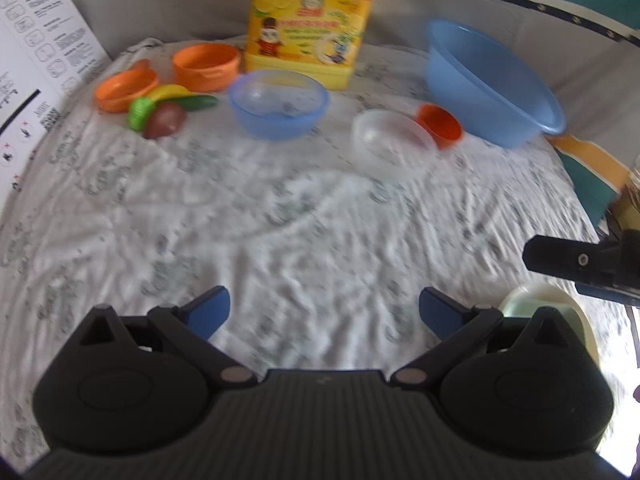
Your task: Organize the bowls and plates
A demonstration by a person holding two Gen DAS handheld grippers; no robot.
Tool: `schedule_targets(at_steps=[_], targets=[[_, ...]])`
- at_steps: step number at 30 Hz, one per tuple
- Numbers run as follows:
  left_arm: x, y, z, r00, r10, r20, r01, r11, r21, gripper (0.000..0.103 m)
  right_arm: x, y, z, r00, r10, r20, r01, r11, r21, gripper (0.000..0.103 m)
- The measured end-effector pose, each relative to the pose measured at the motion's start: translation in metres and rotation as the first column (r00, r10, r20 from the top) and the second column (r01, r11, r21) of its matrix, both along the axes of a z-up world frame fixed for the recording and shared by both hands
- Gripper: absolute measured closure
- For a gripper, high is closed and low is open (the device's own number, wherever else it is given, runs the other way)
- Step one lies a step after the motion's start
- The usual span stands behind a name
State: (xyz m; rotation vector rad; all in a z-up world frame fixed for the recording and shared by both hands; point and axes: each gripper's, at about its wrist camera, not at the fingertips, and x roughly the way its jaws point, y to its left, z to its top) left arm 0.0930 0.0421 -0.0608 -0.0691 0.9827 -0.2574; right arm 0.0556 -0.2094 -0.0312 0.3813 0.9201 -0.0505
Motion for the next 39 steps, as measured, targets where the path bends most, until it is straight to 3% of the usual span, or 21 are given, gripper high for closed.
schedule_targets(at_steps=[10,18,20,25,34,39], targets=[[0.080,0.043,0.005,0.990,0.134,0.037,-0.135,0.990,0.032,0.000,0.088,0.041,0.011,0.994,0.106,0.038,-0.105,0.994,-0.026,0.000],[0.142,0.051,0.001,0.982,0.184,0.048,-0.187,0.981,0.051,0.000,0.167,0.065,0.007,0.988,0.147,0.042,-0.146,0.989,-0.020,0.016],[0.155,0.051,-0.001,0.982,0.183,0.050,-0.186,0.981,0.055,0.000,0.184,0.069,0.003,0.988,0.150,0.035,-0.150,0.989,-0.010,0.027],[0.178,0.046,-0.009,0.983,0.179,0.049,-0.182,0.981,0.060,0.001,0.217,0.076,-0.013,0.988,0.155,0.007,-0.155,0.988,0.018,0.040],[0.197,0.041,-0.022,0.987,0.159,0.028,-0.160,0.987,0.034,0.032,0.249,0.092,-0.040,0.983,0.181,-0.033,-0.181,0.984,0.007,0.073],[0.201,0.039,-0.028,0.991,0.130,0.014,-0.131,0.991,0.008,0.072,0.253,0.101,-0.051,0.979,0.199,-0.049,-0.199,0.980,0.011,0.088]])
